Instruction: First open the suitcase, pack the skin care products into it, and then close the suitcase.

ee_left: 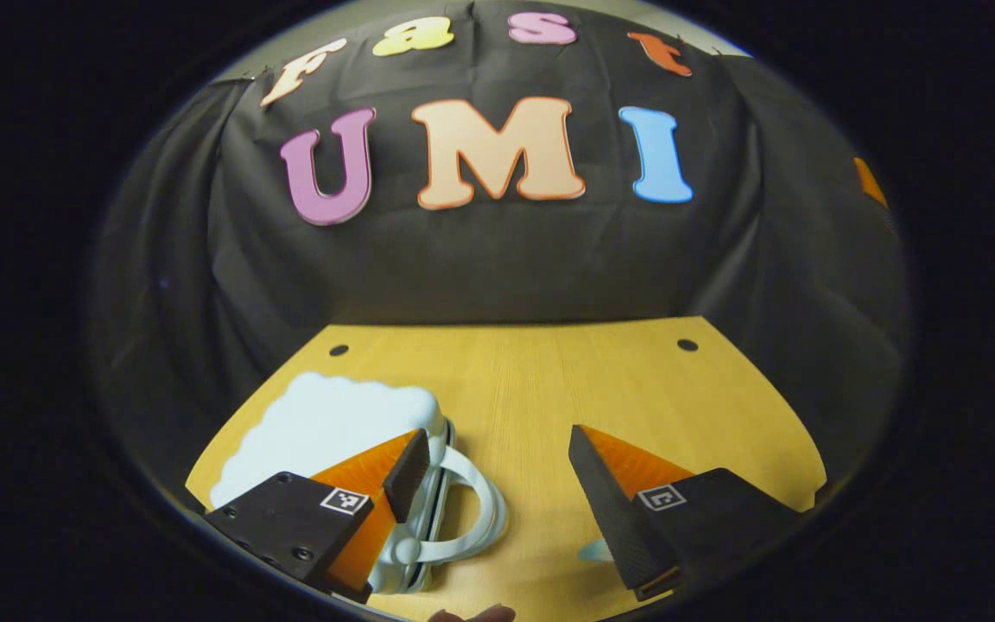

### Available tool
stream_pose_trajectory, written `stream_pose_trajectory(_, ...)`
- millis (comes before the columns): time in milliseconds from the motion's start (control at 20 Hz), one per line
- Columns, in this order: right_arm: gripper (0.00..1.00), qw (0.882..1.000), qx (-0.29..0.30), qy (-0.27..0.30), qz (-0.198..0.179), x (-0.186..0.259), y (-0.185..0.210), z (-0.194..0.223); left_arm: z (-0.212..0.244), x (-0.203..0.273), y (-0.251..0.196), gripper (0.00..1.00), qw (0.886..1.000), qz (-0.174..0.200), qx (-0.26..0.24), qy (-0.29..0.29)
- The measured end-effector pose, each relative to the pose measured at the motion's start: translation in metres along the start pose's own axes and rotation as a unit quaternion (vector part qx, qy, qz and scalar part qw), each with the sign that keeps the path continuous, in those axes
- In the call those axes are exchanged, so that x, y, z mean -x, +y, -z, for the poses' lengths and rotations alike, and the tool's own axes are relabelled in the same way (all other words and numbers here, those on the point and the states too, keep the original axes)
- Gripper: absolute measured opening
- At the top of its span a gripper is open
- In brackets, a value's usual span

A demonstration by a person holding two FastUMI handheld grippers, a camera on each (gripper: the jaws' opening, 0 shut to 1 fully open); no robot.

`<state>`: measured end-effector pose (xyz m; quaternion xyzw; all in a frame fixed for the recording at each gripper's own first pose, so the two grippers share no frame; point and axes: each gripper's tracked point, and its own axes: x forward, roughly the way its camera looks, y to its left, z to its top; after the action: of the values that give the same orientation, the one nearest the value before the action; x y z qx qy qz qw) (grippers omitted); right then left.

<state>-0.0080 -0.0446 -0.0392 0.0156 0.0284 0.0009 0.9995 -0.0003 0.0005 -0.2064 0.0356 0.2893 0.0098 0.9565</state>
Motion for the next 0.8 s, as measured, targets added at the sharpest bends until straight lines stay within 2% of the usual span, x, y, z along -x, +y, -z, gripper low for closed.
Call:
stream_pose_trajectory(350,0.98,0.999,0.009,0.015,0.038,0.008,-0.006,0.006,0.057,-0.03,0.005,0.97,0.993,0.02,0.003,0.113)
stream_pose_trajectory(600,0.98,0.998,0.019,0.041,0.042,0.008,-0.006,0.021,0.085,-0.045,0.002,0.97,0.987,0.027,0.0,0.159)
stream_pose_trajectory(800,0.98,0.998,0.028,0.05,0.032,0.006,-0.001,0.029,0.101,-0.058,-0.005,0.96,0.981,0.037,0.024,0.189)
